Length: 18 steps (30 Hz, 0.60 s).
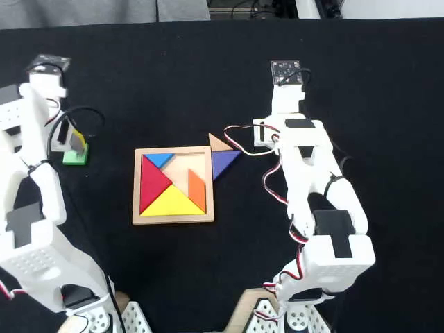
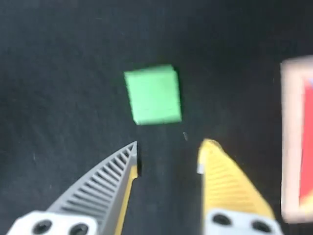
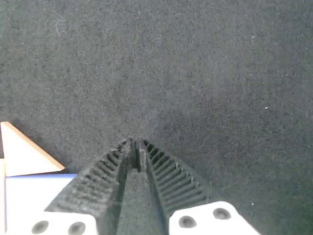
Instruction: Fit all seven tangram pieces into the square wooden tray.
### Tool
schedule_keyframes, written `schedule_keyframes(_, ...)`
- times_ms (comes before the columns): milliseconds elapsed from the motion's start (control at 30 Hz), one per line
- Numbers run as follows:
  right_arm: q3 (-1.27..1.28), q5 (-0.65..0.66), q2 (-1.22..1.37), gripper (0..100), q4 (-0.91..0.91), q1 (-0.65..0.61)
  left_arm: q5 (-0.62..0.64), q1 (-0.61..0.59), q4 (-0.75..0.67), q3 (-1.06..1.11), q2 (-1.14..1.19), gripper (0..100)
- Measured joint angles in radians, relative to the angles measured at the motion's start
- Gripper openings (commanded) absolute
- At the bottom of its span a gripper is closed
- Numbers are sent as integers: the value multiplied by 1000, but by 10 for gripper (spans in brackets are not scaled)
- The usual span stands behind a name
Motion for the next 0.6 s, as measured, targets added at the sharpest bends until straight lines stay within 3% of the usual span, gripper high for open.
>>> schedule_keyframes(333,0,0,0,14,0,0,38,6,-227,11,190,292)
schedule_keyframes(600,0,0,0,14,0,0,38,0,-252,-23,276,292)
